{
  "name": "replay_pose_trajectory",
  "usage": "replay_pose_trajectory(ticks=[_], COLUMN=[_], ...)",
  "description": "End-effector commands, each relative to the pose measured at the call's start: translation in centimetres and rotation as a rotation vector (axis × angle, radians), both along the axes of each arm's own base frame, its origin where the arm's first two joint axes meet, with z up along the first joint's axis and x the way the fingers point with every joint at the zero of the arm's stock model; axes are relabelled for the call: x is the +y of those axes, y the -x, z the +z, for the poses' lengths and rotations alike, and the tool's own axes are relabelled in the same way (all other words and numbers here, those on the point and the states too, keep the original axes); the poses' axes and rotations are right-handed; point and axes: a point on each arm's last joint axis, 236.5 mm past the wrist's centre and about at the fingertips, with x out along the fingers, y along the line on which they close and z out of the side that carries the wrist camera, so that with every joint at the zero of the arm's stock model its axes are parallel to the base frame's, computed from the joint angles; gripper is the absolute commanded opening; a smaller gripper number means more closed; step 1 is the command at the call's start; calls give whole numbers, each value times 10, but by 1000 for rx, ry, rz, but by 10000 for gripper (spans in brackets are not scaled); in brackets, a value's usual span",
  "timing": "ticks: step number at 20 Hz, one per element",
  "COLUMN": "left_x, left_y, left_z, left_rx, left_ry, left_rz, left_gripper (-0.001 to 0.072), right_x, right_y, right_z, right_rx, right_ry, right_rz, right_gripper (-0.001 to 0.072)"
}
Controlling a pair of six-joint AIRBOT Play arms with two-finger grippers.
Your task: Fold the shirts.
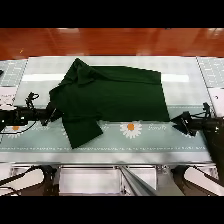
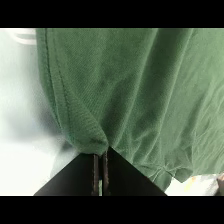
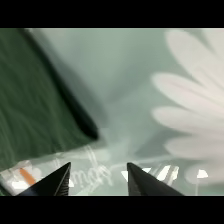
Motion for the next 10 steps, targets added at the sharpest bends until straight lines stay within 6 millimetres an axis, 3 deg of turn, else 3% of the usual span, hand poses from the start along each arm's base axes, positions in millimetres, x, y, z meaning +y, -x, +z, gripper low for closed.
replay_pose_trajectory(ticks=[1,4,5,7,8,10], left_x=[0,1,1,1,1,2], left_y=[0,-1,-1,-1,-1,-2], left_z=[0,0,0,0,-1,-1], left_rx=[0,-2,-2,-3,-4,-6], left_ry=[0,-4,-5,-5,-7,-10], left_rz=[-1,2,4,4,4,6], left_gripper=[21,21,21,21,21,21], right_x=[14,25,29,43,49,54], right_y=[-27,-51,-56,-60,-60,-62], right_z=[-5,-3,-1,4,5,5], right_rx=[-10,-28,-36,-57,-60,-58], right_ry=[-17,8,12,4,-7,-14], right_rz=[59,88,109,200,235,255], right_gripper=[417,403,347,106,22,22])
